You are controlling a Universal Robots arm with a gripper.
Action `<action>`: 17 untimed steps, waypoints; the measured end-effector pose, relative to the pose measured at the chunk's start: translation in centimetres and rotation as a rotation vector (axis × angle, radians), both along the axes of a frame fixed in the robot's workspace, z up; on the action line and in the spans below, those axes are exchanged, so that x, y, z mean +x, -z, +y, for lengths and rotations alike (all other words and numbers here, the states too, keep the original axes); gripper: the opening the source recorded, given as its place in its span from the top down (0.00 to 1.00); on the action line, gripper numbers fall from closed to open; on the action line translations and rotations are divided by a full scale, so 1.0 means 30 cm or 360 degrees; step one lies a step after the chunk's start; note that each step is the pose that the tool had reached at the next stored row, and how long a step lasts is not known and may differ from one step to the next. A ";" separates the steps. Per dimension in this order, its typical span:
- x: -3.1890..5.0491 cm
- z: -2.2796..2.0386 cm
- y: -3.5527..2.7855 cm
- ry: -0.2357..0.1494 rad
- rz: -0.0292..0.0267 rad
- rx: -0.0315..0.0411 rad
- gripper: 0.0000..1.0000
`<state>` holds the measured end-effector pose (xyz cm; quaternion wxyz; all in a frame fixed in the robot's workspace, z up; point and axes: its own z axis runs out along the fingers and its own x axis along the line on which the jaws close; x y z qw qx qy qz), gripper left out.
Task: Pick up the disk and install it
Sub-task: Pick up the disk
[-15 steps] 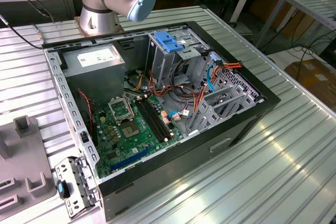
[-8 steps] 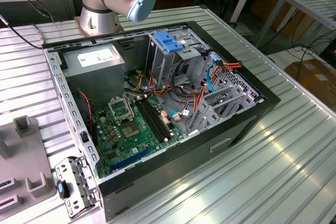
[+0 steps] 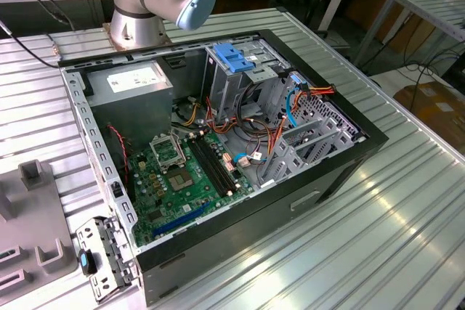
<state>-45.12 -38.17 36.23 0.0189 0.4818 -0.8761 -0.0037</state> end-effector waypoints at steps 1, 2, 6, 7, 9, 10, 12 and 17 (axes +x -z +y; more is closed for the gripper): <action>0.000 0.000 0.001 -0.0013 -0.00043 -0.0002 0.89; 0.000 0.000 0.002 -0.0021 -0.00136 -0.0004 0.89; -0.001 0.001 0.005 -0.0033 -0.00763 -0.0011 0.89; -0.001 0.001 0.006 -0.0035 -0.00893 -0.0011 0.89; -0.001 0.001 0.008 -0.0043 -0.00985 -0.0011 0.89; -0.001 0.001 0.009 -0.0049 -0.00985 -0.0011 0.89; -0.003 0.001 0.010 -0.0068 -0.00989 -0.0011 0.89; -0.004 0.001 0.012 -0.0182 -0.00993 -0.0007 0.89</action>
